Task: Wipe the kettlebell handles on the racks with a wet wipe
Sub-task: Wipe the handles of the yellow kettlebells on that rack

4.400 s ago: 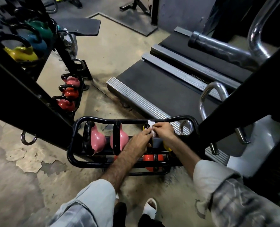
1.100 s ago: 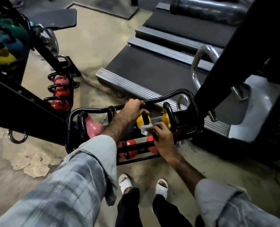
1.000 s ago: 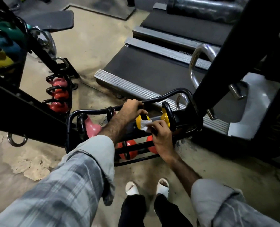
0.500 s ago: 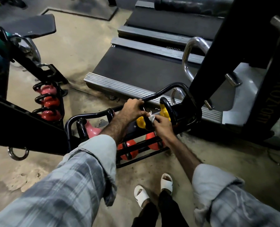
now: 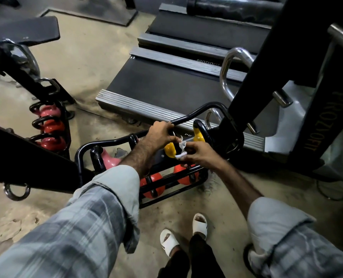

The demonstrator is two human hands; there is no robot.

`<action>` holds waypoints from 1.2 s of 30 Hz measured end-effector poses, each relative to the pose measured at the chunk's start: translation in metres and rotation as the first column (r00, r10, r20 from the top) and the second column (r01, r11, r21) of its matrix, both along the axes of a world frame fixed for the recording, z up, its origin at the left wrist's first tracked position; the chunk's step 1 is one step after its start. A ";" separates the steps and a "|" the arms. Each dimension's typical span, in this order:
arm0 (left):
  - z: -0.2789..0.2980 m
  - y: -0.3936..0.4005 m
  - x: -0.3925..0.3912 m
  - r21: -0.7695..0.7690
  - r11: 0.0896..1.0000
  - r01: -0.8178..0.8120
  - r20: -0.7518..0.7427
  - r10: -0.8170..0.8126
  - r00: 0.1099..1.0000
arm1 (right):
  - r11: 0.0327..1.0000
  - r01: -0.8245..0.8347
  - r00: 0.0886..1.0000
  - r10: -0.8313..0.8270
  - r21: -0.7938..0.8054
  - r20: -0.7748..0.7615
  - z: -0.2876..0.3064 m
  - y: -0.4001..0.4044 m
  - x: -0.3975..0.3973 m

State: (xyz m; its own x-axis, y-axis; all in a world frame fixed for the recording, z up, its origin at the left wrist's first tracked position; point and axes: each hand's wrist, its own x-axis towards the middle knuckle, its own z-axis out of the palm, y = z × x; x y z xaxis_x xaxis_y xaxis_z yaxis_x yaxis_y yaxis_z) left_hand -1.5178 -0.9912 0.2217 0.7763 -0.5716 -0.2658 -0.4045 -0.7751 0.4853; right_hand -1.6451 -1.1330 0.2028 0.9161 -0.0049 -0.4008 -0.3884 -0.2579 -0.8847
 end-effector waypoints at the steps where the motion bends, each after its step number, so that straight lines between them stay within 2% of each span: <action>1: 0.001 0.000 0.000 -0.008 1.000 0.001 0.002 -0.001 1.000 | 0.990 0.038 0.998 -0.030 -0.134 0.063 -0.005 0.006 0.000; 3: 0.002 -0.001 -0.001 -0.012 1.000 0.001 0.004 -0.001 1.000 | 0.903 0.157 0.977 -0.083 -0.399 0.198 -0.014 0.018 -0.002; 5: 0.002 -0.001 -0.001 -0.006 1.000 -0.002 0.003 0.002 1.000 | 0.812 0.274 0.952 -0.155 -0.515 0.263 -0.018 0.031 -0.007; 6: 0.002 -0.001 -0.001 0.002 1.000 -0.003 0.006 0.003 1.000 | 0.787 0.328 0.938 -0.202 -0.523 0.283 -0.019 0.039 -0.009; 9: -0.001 -0.001 0.000 0.031 1.000 0.002 0.017 -0.002 1.000 | 0.752 0.496 0.866 -0.392 -0.435 0.311 -0.021 0.061 -0.011; 11: -0.001 -0.001 0.001 0.033 0.999 0.000 0.010 0.000 1.000 | 0.738 0.540 0.839 -0.435 -0.404 0.327 -0.023 0.070 -0.014; 13: 0.000 0.000 0.002 0.015 1.000 -0.006 -0.005 0.006 1.000 | 0.783 0.509 0.852 -0.399 -0.357 0.340 -0.028 0.070 -0.021; 16: 0.002 0.002 0.002 -0.004 1.000 -0.014 -0.019 0.014 1.000 | 0.888 0.373 0.907 -0.288 -0.269 0.306 -0.028 0.063 -0.034; 19: 0.002 0.001 0.001 0.008 1.000 -0.009 -0.012 0.009 1.000 | 0.917 0.335 0.915 -0.261 -0.218 0.309 -0.022 0.051 -0.037; 24: 0.004 -0.002 -0.001 0.018 1.000 0.000 -0.011 0.001 1.000 | 0.894 0.411 0.876 -0.333 -0.178 0.348 -0.030 0.039 -0.027; 29: 0.002 0.002 0.000 0.005 1.000 -0.003 0.005 0.003 1.000 | 0.837 0.395 0.889 -0.245 -0.379 0.386 -0.045 0.030 -0.013; 31: 0.001 0.002 0.000 0.004 1.000 0.004 0.018 -0.004 1.000 | 0.843 0.387 0.899 -0.255 -0.373 0.356 -0.050 0.034 -0.009; 33: 0.000 0.001 0.000 0.013 1.000 0.005 0.033 -0.005 0.999 | 0.840 0.443 0.877 -0.335 -0.312 0.343 -0.055 0.045 -0.007; 36: -0.001 -0.002 -0.001 0.016 1.000 -0.001 0.022 0.000 1.000 | 0.724 0.653 0.749 -0.576 -0.222 0.326 -0.054 0.078 -0.008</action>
